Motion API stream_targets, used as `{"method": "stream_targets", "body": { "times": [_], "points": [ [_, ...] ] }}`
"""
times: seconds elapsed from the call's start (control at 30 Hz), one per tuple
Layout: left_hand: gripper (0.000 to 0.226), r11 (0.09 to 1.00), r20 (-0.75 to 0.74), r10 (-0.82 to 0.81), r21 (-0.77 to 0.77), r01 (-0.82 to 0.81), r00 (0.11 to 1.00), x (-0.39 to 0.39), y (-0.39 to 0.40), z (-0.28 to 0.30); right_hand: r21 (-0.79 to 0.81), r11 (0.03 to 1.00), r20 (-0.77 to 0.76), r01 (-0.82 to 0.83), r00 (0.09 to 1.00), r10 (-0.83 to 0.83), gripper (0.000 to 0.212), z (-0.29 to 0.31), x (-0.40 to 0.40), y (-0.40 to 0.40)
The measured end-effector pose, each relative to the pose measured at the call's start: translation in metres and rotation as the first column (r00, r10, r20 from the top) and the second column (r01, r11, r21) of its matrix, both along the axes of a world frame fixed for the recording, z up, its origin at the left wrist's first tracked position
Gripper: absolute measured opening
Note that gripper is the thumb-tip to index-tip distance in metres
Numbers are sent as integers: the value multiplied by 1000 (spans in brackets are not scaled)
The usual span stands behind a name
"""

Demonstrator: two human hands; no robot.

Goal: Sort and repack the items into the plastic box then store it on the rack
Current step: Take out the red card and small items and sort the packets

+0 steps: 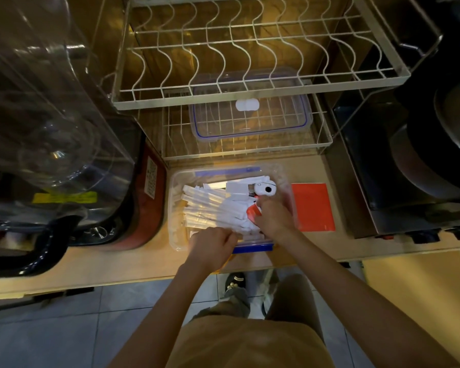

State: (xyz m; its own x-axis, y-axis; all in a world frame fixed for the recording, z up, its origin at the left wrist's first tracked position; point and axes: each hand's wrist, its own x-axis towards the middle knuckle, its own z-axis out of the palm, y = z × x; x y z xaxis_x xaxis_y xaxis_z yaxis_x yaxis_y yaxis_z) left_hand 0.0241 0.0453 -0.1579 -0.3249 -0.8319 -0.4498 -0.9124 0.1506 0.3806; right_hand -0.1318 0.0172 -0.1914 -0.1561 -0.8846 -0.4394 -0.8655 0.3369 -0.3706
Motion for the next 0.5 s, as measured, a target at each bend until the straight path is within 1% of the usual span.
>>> {"method": "stream_targets", "body": {
  "times": [0.07,0.13,0.17,0.27,0.33,0.43,0.5],
  "points": [
    [34,1000,3,-5,16,5,1000,0,0,1,-109,994,24,22,1000,-19,28,4,0,-3],
    [34,999,-6,-1,33,1,1000,1,0,0,-198,980,66,-15,997,29,33,8,1,-7],
    [34,999,-11,1,35,-1,1000,1,1,0,-215,975,78,-56,994,74,37,11,2,-10],
    [34,999,-40,13,39,-12,999,0,5,0,-178,965,48,-190,978,202,50,13,8,-18],
    [35,1000,-41,14,25,-13,999,-1,8,0,-149,957,-11,-250,968,251,51,9,11,-19],
    [37,1000,-29,12,14,-11,1000,-1,9,-3,-105,956,-84,-275,960,267,47,5,15,-18],
    [36,1000,-27,11,23,-10,1000,-1,9,-4,-76,958,-97,-278,958,271,48,6,16,-19]
  ]
}}
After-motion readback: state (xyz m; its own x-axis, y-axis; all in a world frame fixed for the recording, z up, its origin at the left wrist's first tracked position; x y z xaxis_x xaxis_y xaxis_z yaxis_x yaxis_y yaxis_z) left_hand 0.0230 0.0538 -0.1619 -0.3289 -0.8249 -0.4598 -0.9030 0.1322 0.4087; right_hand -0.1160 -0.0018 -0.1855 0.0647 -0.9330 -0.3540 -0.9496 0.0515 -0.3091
